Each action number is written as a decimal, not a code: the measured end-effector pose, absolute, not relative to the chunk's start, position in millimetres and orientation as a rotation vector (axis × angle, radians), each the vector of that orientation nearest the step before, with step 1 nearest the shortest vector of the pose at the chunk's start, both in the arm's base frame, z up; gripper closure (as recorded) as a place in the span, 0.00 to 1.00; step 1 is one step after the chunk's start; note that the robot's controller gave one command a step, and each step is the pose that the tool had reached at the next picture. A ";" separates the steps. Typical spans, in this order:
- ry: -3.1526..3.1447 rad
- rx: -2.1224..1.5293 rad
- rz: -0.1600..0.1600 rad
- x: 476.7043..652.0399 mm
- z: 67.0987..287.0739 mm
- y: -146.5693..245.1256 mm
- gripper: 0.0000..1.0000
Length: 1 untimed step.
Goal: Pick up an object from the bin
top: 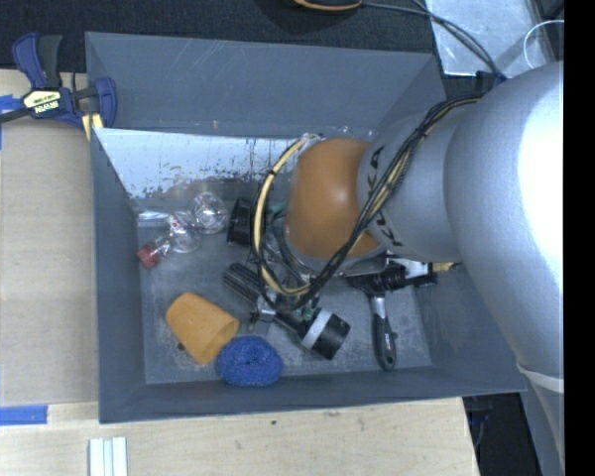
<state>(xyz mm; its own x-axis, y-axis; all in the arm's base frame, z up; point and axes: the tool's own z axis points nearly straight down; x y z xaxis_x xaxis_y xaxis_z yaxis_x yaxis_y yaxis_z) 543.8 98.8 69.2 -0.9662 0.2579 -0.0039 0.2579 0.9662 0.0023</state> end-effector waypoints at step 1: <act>3.109 0.430 0.003 528.4 70.4 104.3 1.00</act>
Offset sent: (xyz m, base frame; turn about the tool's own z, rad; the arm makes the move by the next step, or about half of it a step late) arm 0.0000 0.0000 0.0000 0.0000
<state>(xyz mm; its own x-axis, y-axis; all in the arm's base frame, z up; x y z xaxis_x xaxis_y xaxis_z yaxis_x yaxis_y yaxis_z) 528.4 104.3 70.4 -0.9624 0.2716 -0.0022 0.2716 0.9624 0.0022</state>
